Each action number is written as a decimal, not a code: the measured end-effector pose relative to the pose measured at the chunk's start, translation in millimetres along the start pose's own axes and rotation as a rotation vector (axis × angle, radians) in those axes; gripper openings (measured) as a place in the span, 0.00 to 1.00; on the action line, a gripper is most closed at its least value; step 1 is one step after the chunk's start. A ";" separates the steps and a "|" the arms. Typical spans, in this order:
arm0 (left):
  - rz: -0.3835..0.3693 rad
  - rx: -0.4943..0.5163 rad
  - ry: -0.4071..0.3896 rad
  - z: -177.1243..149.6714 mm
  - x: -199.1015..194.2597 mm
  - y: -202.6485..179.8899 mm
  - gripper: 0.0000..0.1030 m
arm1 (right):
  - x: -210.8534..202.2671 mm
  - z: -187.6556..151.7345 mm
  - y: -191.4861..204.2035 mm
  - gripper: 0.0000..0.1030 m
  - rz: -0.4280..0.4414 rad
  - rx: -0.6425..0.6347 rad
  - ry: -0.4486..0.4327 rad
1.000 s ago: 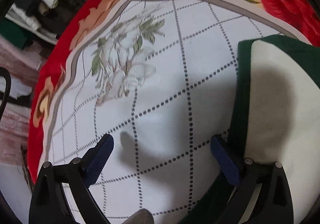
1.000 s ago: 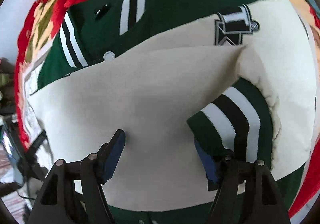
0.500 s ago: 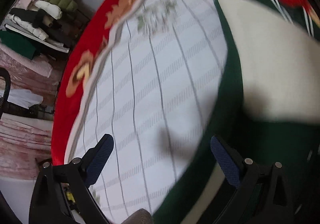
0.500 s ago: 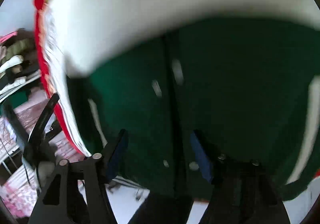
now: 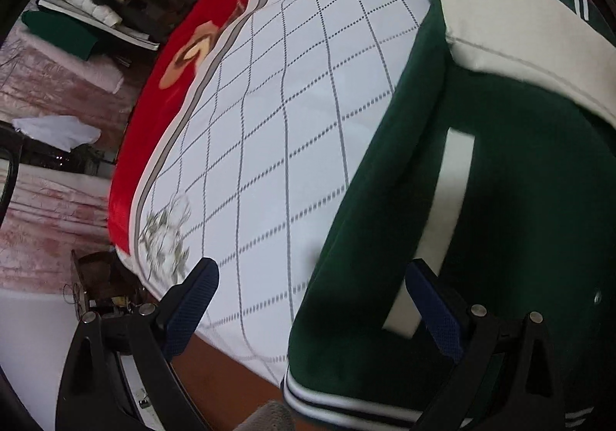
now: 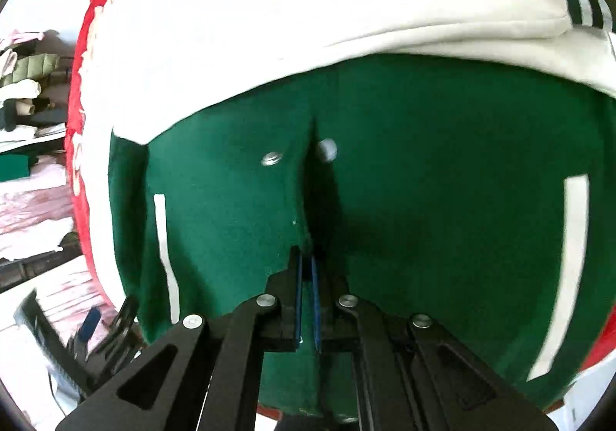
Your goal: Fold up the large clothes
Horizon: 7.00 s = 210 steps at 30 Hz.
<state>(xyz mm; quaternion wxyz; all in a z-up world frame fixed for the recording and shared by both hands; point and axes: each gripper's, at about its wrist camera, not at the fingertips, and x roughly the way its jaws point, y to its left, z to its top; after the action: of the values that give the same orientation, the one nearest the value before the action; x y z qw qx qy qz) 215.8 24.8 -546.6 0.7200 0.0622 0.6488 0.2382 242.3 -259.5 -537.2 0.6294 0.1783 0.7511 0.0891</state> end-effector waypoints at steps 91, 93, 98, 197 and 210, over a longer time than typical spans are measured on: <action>0.274 -0.047 -0.145 84.9 -48.2 -233.2 1.00 | -103.5 226.1 -261.4 0.07 0.166 0.003 -0.208; 0.286 -0.035 -0.154 82.9 -49.9 -235.6 1.00 | -101.7 231.0 -259.3 0.08 0.141 -0.005 -0.187; 0.251 -0.064 -0.128 68.9 -57.5 -226.4 1.00 | -128.8 213.7 -258.6 0.19 0.104 -0.036 -0.148; -0.316 -0.101 -0.039 2.4 -95.4 -42.3 0.14 | -164.7 92.9 98.9 0.10 0.087 -0.267 -0.178; -0.657 -0.565 0.211 -22.4 62.6 83.7 0.38 | 6.3 88.1 234.8 0.65 0.041 -0.293 0.116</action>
<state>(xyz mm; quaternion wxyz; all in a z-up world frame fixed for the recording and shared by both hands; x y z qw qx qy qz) 175.1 120.0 -573.2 0.6759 -0.3711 0.6136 0.1700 364.0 -49.0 -475.7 0.6023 0.0944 0.7612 0.2210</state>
